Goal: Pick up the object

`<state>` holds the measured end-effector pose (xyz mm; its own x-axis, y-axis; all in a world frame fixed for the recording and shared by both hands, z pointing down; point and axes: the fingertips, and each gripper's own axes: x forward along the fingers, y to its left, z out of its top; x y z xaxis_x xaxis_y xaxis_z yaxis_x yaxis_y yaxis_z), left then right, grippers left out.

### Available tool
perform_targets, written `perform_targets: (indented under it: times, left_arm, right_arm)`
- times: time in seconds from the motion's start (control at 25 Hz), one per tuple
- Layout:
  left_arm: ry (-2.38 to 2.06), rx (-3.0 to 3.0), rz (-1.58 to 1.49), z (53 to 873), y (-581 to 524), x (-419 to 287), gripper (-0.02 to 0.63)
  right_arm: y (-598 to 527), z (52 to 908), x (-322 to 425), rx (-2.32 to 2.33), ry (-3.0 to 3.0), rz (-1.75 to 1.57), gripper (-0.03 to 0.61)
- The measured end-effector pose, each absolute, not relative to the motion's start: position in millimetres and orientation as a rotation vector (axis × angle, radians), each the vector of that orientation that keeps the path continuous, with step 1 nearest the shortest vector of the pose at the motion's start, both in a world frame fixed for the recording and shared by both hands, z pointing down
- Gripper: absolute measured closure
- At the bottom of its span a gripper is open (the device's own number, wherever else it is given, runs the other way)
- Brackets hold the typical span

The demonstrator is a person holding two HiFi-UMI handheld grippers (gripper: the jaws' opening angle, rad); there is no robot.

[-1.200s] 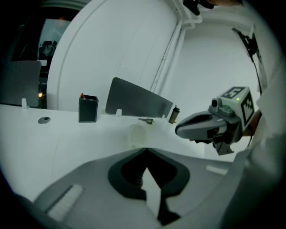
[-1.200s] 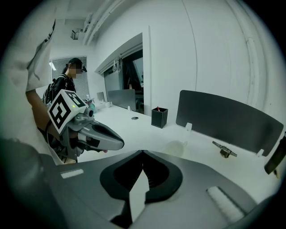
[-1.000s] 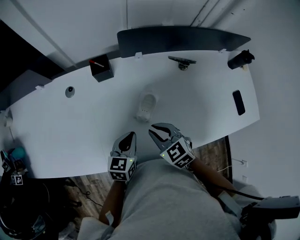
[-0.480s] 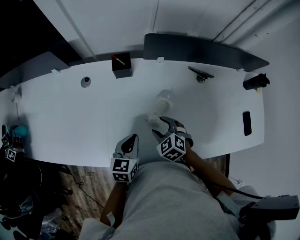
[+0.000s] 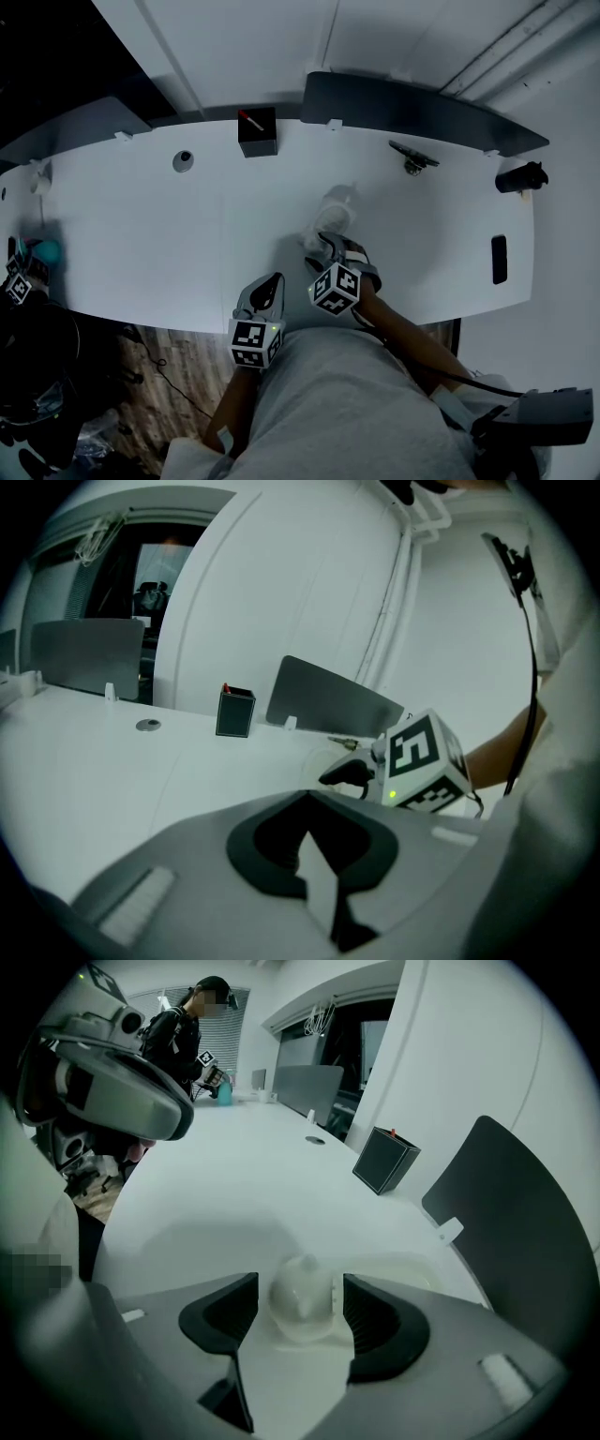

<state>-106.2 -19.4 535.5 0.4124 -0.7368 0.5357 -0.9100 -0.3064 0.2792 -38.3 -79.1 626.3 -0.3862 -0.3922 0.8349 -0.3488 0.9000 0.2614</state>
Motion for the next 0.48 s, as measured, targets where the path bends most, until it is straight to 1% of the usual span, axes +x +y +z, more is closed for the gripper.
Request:
perform_targets:
  times: [0.48]
  left_arm:
    - [-1.379, 2.138, 0.423, 534.0, -23.3, -104.5, 0.611]
  right_arm:
    - [-85.6, 644.6, -35.7, 0.547, -1.923, -0.073, 0.300]
